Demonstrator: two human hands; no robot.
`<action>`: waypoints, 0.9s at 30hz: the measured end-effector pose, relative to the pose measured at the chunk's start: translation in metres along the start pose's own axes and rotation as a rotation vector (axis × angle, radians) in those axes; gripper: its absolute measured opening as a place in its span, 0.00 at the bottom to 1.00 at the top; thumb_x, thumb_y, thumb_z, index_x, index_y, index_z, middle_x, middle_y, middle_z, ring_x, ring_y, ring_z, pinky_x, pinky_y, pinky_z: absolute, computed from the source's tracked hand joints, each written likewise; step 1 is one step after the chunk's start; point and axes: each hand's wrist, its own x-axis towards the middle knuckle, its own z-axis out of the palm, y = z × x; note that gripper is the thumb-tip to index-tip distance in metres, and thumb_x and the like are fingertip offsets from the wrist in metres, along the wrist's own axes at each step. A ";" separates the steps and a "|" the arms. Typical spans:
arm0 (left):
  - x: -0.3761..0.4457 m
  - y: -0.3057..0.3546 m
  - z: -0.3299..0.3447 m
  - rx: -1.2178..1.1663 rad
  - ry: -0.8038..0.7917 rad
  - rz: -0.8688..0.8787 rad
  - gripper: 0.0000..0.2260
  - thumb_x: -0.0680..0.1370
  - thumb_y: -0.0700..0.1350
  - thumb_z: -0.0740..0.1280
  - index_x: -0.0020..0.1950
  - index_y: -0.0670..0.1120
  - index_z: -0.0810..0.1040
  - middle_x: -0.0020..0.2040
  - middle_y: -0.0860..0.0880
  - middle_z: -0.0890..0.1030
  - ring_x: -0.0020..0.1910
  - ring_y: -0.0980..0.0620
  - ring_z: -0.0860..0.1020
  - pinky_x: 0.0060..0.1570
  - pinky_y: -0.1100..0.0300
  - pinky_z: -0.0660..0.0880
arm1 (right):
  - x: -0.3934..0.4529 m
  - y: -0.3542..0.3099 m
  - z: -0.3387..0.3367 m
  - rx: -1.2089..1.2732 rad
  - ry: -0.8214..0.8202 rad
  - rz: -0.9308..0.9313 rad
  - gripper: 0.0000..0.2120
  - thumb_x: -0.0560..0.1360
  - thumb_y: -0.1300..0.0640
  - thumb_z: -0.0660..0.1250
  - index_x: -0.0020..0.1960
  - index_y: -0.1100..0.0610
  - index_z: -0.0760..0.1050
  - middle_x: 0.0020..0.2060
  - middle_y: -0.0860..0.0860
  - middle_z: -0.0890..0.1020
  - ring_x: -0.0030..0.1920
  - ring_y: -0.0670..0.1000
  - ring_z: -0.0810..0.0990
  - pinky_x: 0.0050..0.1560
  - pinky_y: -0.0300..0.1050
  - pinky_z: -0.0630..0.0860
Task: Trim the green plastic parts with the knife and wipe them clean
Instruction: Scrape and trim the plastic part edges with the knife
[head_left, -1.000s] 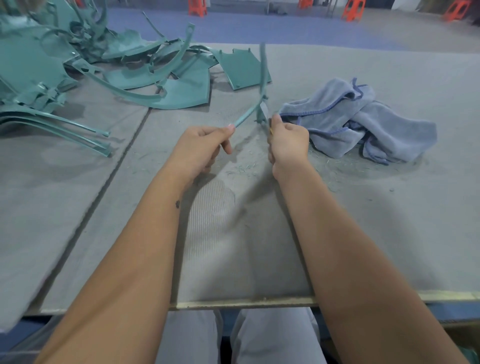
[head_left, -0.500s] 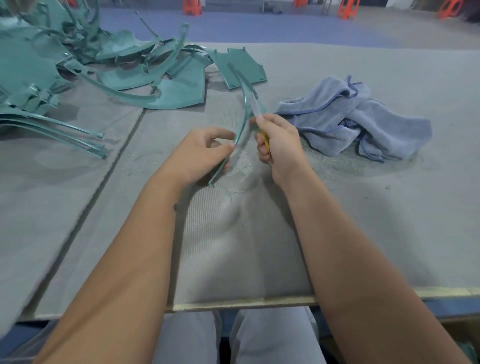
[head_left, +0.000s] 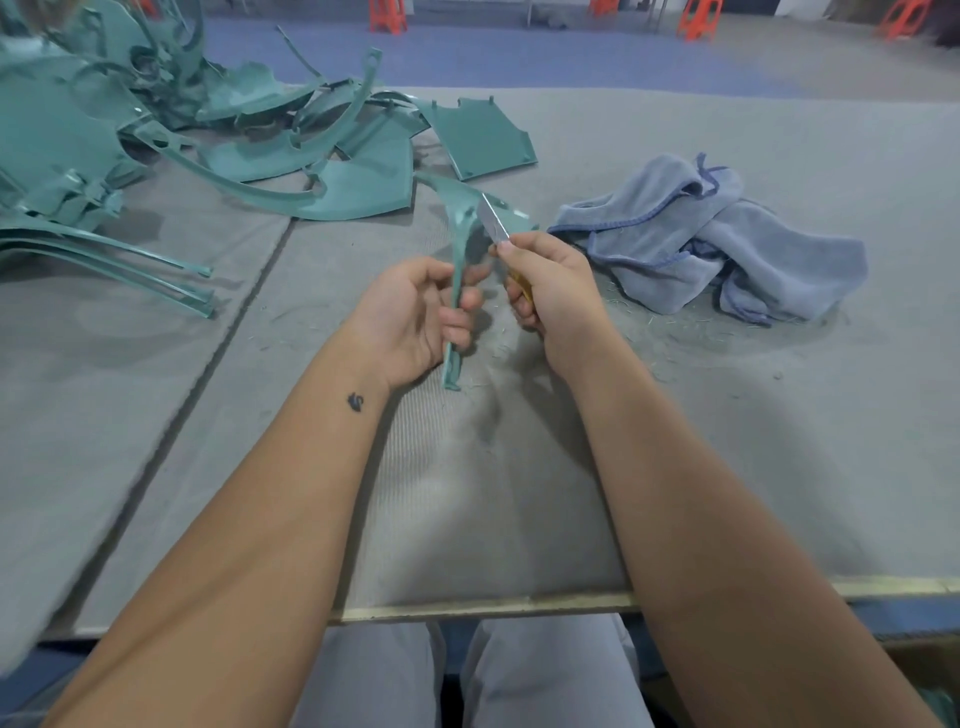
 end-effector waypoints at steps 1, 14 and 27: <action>0.001 0.001 -0.002 -0.049 0.008 0.007 0.14 0.81 0.43 0.50 0.50 0.42 0.75 0.26 0.52 0.69 0.20 0.59 0.63 0.21 0.69 0.59 | 0.000 0.000 0.000 -0.005 0.000 0.004 0.04 0.78 0.57 0.65 0.45 0.54 0.77 0.23 0.47 0.70 0.25 0.46 0.62 0.23 0.37 0.59; 0.003 0.008 -0.008 0.705 0.379 0.361 0.08 0.75 0.43 0.59 0.39 0.49 0.76 0.23 0.53 0.68 0.21 0.55 0.62 0.21 0.66 0.57 | -0.008 -0.001 0.007 -0.055 -0.200 -0.127 0.11 0.80 0.58 0.62 0.40 0.55 0.77 0.24 0.50 0.70 0.24 0.46 0.62 0.23 0.36 0.58; 0.005 0.001 -0.011 0.775 0.244 0.250 0.09 0.77 0.49 0.62 0.39 0.49 0.78 0.25 0.52 0.63 0.21 0.57 0.58 0.20 0.66 0.55 | -0.004 0.002 0.006 -0.175 -0.217 -0.082 0.13 0.81 0.59 0.62 0.37 0.59 0.73 0.19 0.46 0.67 0.20 0.42 0.60 0.21 0.32 0.58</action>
